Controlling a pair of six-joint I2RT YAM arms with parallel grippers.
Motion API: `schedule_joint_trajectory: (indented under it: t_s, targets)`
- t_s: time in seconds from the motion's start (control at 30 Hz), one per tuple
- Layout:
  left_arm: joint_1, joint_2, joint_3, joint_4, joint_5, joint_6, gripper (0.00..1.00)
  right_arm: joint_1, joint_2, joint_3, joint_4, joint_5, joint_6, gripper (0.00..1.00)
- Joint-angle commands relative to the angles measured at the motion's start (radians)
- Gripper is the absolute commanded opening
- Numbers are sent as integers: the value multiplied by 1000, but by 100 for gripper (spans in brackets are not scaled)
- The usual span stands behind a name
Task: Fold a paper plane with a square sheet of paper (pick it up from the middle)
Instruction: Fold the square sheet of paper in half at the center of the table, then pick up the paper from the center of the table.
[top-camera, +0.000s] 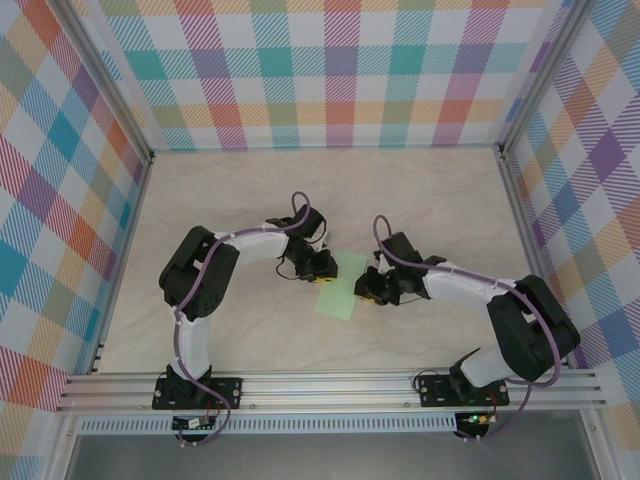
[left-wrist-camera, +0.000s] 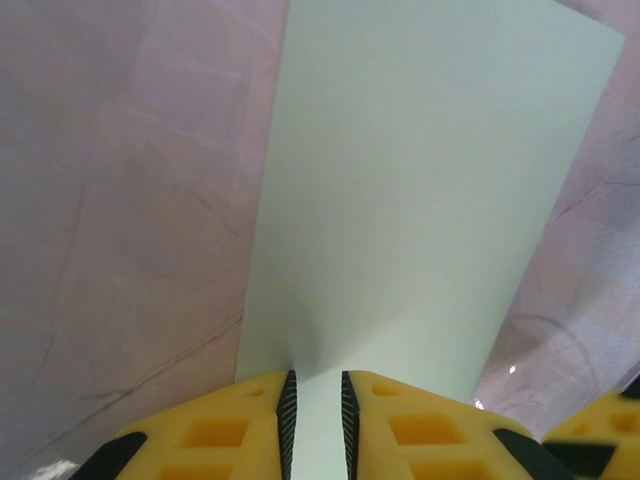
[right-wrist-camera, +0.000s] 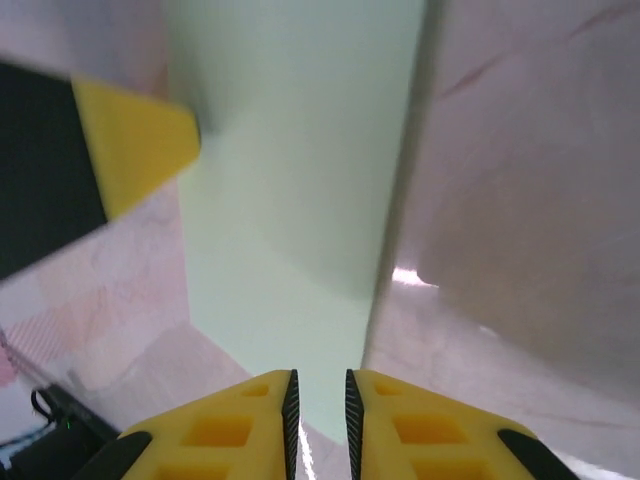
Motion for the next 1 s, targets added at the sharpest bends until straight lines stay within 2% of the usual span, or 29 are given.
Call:
schedule_joint_trajectory:
  t_s: [0.0,0.23,0.4,0.53,0.83,0.97]
  targets:
    - [-8,-78,-14,-63,-27,-21,25,-47,32,59,-88,73,-17,27]
    - [-2,-194,-83,-56,-147,-61,31,-74,192,192,-89,30,-60,26]
    - [33,-258,-157,-6,-144,-101,33,-75,294,273,-97,18,-81,20]
    - [68,-288,-193,11,-119,-112,35,-75,345,324,-141,41,-98,20]
    - [100,-314,-215,14,-105,-116,37,-75,398,392,-157,-20,-149,20]
    - [102,-318,-218,16,-98,-116,39,-76,317,398,-245,94,-161,26]
